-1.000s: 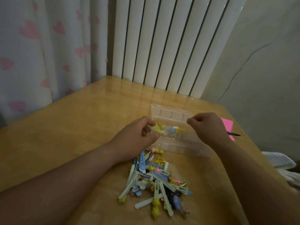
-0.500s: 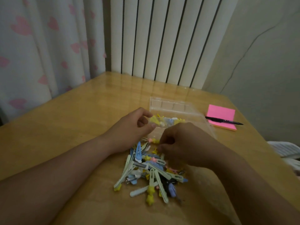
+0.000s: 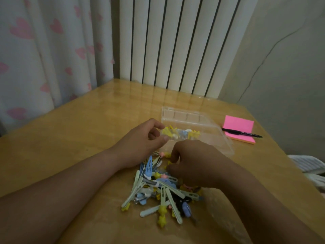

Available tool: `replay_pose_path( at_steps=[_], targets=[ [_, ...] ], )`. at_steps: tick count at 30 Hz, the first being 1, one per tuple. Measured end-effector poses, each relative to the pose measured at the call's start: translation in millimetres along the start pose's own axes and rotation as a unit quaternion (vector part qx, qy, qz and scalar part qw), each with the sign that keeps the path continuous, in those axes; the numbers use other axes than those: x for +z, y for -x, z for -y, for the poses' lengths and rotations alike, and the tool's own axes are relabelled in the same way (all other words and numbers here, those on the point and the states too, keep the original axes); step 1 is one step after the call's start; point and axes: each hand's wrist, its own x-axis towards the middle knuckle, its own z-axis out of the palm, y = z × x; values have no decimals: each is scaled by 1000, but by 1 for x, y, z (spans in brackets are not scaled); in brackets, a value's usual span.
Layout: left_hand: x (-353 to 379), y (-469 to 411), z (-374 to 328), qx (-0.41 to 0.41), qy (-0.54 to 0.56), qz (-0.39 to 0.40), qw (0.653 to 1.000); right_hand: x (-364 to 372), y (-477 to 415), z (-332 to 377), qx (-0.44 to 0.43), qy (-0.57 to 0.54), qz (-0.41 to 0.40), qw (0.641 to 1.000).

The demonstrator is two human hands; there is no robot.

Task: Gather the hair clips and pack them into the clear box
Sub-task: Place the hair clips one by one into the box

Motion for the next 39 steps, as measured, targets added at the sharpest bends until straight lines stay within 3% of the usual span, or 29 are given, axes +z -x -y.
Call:
replay_pose_path(
  at_steps=[6, 10, 14, 17, 21, 29, 31, 36, 39],
  targets=[
    [0, 0, -1, 0, -6, 1, 1000, -8, 2, -15, -47, -129, 8, 991],
    [0, 0, 0, 1, -7, 2, 1000, -21, -2, -39, -16, -249, -140, 958],
    [1, 0, 1, 1, -3, 2, 1000, -30, -22, -74, 82, -253, -244, 933],
    [1, -1, 2, 5, 0, 1, 1000, -27, -44, -90, 126, -168, -247, 946],
    [1, 0, 3, 7, 1, 5, 1000, -22, -68, -96, 152, -92, -192, 965],
    [0, -1, 4, 4, -7, 9, 1000, -22, -91, -93, 159, -78, -104, 979],
    [0, -1, 5, 3, -8, 11, 1000, -21, -84, -93, 149, -123, -120, 974],
    [0, 0, 3, 3, -8, 12, 1000, -16, -35, -77, 94, -224, -283, 928],
    [-1, 0, 2, 1, -13, 10, 1000, -13, 0, -59, 20, -257, -252, 933]
  ],
)
